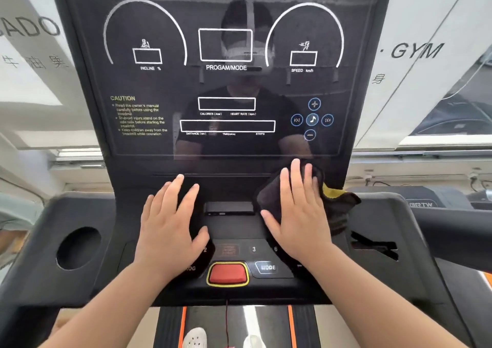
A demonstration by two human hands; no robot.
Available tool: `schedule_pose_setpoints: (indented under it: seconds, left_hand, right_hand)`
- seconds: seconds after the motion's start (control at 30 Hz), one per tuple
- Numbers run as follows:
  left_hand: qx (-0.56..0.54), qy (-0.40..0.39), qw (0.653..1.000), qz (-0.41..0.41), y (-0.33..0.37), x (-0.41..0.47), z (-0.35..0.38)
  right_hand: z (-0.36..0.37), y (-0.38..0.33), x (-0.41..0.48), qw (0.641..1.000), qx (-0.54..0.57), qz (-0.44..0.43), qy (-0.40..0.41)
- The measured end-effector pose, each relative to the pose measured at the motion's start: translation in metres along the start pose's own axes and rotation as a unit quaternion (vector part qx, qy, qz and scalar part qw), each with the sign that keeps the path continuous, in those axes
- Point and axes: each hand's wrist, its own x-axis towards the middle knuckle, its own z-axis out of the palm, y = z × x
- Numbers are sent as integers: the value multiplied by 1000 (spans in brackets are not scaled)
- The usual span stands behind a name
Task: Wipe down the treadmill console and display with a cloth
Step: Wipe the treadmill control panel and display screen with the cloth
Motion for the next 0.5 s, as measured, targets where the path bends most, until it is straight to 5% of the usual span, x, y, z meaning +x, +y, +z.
schedule_pose_setpoints:
  seconds: [0.27,0.5]
  left_hand:
    - [-29,4,1000,4,-31,6,-6]
    - [-69,39,996,29,-62,4,0]
  right_hand:
    - [-4,-65,25,988,71,-128,58]
    - [-5,-21,3,998,5,34,61]
